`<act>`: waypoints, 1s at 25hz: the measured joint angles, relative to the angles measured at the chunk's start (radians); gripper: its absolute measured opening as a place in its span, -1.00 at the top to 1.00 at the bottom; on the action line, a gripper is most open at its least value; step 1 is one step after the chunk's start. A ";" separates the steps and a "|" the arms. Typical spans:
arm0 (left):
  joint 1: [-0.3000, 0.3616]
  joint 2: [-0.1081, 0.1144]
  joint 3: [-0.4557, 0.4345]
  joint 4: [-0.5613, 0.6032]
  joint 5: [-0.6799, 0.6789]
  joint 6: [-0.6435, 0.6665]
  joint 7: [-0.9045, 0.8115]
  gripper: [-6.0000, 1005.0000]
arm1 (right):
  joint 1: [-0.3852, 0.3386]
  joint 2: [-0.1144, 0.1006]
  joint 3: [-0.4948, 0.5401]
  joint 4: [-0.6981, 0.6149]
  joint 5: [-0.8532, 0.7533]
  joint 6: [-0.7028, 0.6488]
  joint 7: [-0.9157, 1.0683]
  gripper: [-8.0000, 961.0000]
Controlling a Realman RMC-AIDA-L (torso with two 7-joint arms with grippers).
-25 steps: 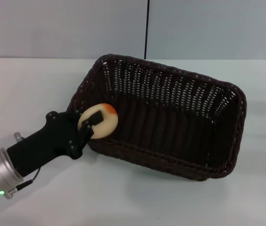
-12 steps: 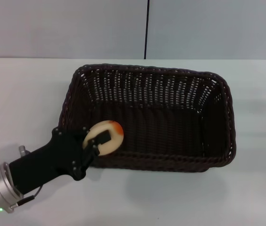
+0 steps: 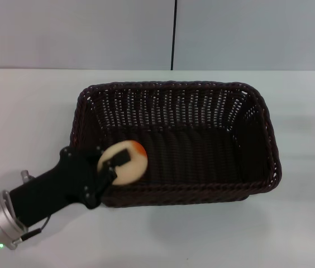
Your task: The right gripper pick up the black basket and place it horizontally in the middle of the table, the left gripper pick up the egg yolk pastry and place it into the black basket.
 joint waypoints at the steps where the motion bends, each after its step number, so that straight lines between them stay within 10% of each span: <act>1: 0.000 0.000 0.000 0.000 0.000 0.000 0.000 0.85 | 0.001 0.000 0.000 0.003 0.000 0.001 0.000 0.06; 14: 0.001 0.000 -0.131 -0.032 -0.010 -0.023 0.001 0.25 | 0.005 0.000 0.000 0.012 -0.001 0.001 0.000 0.06; 25: 0.157 -0.002 -0.607 -0.102 -0.069 -0.004 0.224 -0.32 | -0.022 0.000 0.060 0.004 0.009 -0.009 0.000 0.06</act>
